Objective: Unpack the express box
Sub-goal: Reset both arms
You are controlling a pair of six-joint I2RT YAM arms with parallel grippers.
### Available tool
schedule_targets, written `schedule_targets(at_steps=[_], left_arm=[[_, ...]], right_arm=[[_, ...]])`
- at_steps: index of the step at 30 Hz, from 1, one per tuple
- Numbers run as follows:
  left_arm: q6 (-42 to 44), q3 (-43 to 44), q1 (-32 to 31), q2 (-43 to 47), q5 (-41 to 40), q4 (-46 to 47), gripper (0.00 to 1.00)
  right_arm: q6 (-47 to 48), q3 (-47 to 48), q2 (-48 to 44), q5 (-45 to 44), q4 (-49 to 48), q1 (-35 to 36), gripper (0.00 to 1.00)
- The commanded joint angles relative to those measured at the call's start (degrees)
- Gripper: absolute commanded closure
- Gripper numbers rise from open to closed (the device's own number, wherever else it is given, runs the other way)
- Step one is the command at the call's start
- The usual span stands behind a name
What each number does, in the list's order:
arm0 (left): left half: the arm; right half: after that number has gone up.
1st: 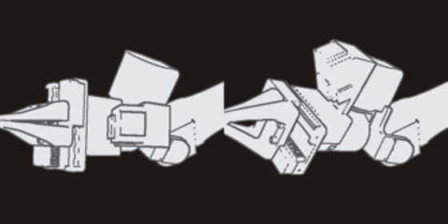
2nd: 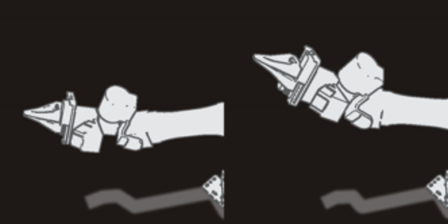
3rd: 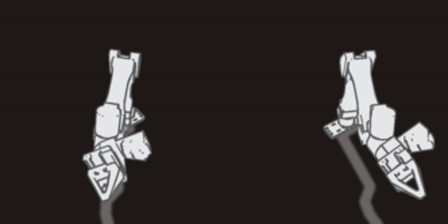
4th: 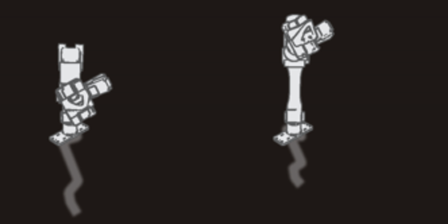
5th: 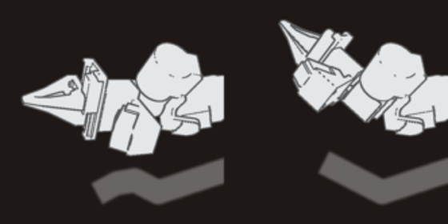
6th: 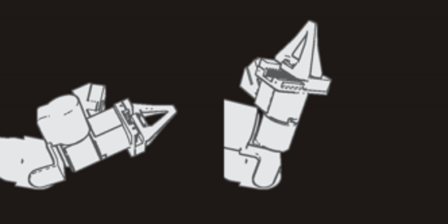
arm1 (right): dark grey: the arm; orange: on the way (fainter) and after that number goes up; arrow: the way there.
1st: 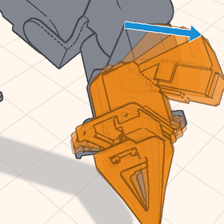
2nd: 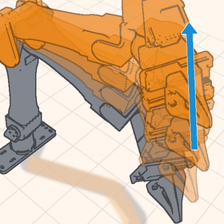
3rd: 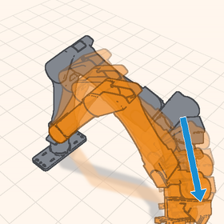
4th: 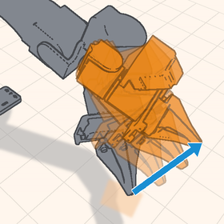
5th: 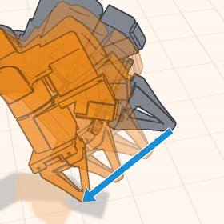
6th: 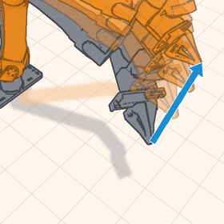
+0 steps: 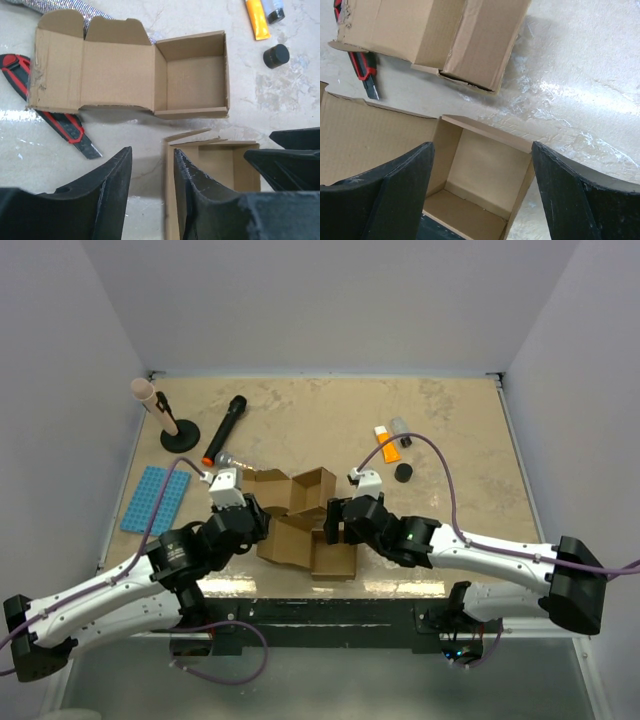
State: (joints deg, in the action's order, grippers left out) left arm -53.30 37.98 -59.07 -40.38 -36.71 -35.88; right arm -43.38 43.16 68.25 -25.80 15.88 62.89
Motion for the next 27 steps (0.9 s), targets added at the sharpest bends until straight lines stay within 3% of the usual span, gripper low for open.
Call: schedule_targets(at_steps=[1, 6, 10, 14, 16, 17, 21, 24, 27], left_arm=[[2.94, 3.68, -0.17, -0.22, -1.96, 2.13, 0.53], [2.85, 5.44, -0.17, 1.00, -2.40, 1.34, 0.36], [2.24, 7.28, -0.17, 2.85, -4.77, 0.55, 0.29], [0.04, 8.60, -0.17, 5.57, -14.06, -1.64, 0.06], [2.66, 9.31, -0.08, 4.88, -16.54, -2.70, 0.00], [3.11, 9.66, -0.08, 3.48, -17.60, -3.23, 0.00], [5.65, 7.91, 2.63, 1.53, -15.95, 0.01, 0.00], [4.96, 5.80, 7.19, 2.06, -10.85, 3.35, 0.00], [2.94, 5.26, 7.92, 2.06, -9.35, 4.24, 0.00]], right_arm=[[1.19, 2.81, -0.57, -2.23, 1.26, -0.23, 0.16], [0.92, 4.39, -2.84, -3.29, 3.02, -0.23, 0.16], [1.01, 6.58, -8.12, -6.70, 3.19, -0.23, 0.15], [3.82, 10.45, -11.91, -15.03, 2.23, -0.31, 0.13], [4.96, 11.51, -11.83, -18.56, 2.05, -1.54, 0.10], [5.84, 12.12, -11.47, -19.80, 1.96, -2.85, 0.07], [8.65, 11.78, -10.15, -9.63, -1.28, -19.51, 0.06], [9.10, 10.72, -9.98, -6.99, -3.66, -23.86, 0.06], [9.80, 10.11, -10.50, -5.58, -5.07, -23.87, 0.06]])
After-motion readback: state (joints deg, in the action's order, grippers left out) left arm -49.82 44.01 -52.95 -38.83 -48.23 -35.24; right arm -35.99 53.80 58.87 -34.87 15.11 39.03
